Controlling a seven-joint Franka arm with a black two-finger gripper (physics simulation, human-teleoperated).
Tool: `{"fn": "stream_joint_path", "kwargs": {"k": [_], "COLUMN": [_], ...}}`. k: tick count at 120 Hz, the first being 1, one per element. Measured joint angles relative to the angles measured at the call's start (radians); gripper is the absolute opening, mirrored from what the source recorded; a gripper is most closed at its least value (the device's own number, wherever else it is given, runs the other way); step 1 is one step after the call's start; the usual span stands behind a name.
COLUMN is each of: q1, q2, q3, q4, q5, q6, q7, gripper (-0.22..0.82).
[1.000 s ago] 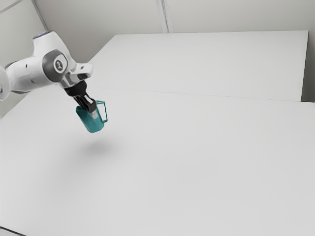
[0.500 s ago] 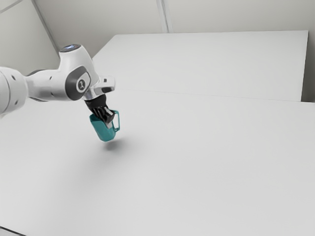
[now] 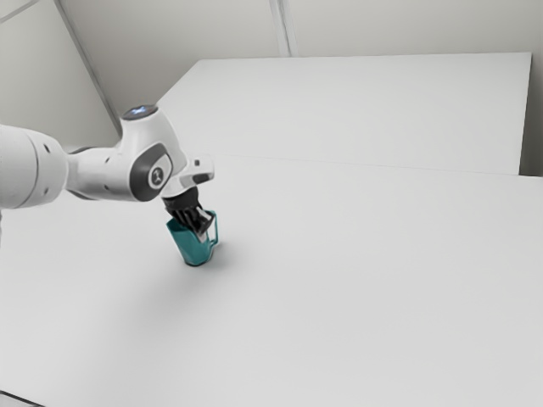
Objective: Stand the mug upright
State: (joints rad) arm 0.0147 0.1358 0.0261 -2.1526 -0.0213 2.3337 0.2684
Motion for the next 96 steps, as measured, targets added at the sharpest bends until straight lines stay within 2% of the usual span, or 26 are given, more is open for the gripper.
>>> {"fn": "stream_joint_path", "kwargs": {"k": [8, 29, 45, 68, 80, 96], "q1": [-0.001, -0.001, 0.001, -0.006, -0.009, -0.005], "q2": [0.005, -0.003, -0.048, -0.118, -0.097, -0.026], "q3": [-0.003, -0.016, -0.024, -0.031, -0.032, -0.031], "q4": [0.0, 0.0, 0.0, 0.038, 0.141, 0.352], "q5": [0.0, -0.003, -0.004, -0.006, -0.011, -0.011], "q6": [0.006, 0.011, 0.0, -0.074, -0.148, -0.282], "q7": [-0.01, -0.035, -0.049, -0.063, -0.068, -0.074], "gripper": [-0.14, 0.23, 0.4, 0.52, 0.55, 0.58]}}
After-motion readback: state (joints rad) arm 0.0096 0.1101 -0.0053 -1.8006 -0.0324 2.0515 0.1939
